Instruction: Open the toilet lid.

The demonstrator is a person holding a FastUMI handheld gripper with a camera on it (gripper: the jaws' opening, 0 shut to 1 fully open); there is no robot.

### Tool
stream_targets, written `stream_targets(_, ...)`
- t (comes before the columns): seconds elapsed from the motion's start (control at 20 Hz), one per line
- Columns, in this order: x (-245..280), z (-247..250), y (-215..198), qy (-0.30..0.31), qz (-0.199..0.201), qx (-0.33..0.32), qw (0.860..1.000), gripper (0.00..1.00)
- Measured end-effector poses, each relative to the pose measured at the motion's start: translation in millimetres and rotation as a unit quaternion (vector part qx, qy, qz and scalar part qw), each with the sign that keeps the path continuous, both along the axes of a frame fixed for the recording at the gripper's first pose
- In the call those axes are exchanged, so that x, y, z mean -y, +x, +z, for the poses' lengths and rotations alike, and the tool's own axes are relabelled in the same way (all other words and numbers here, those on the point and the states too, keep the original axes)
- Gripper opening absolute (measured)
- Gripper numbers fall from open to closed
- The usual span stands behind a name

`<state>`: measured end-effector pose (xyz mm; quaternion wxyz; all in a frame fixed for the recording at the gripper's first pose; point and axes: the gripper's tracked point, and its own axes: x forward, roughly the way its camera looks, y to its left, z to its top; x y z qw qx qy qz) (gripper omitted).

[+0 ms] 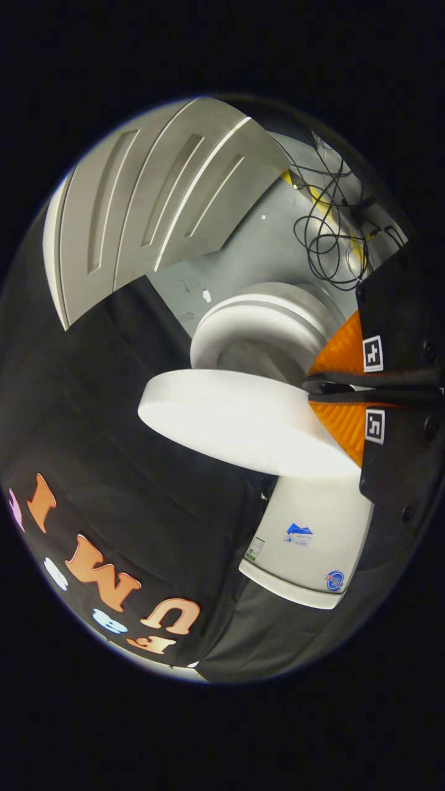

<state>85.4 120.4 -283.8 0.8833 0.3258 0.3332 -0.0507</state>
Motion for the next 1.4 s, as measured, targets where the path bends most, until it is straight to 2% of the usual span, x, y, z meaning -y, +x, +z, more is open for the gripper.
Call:
stream_targets(0.35, -21.8, 36.8, 4.6, -0.08, 0.001, 0.015, 0.997, 0.08)
stream_targets(0.75, -57.2, 77.9, 7.5, -0.17, 0.018, 0.031, 0.985, 0.08)
stream_targets(1.15, -97.9, 114.6, 13.3, -0.289, 0.054, 0.062, 0.954, 0.08)
stream_targets(1.4, -124.4, 131.2, 15.2, -0.33, 0.074, 0.075, 0.938, 0.08)
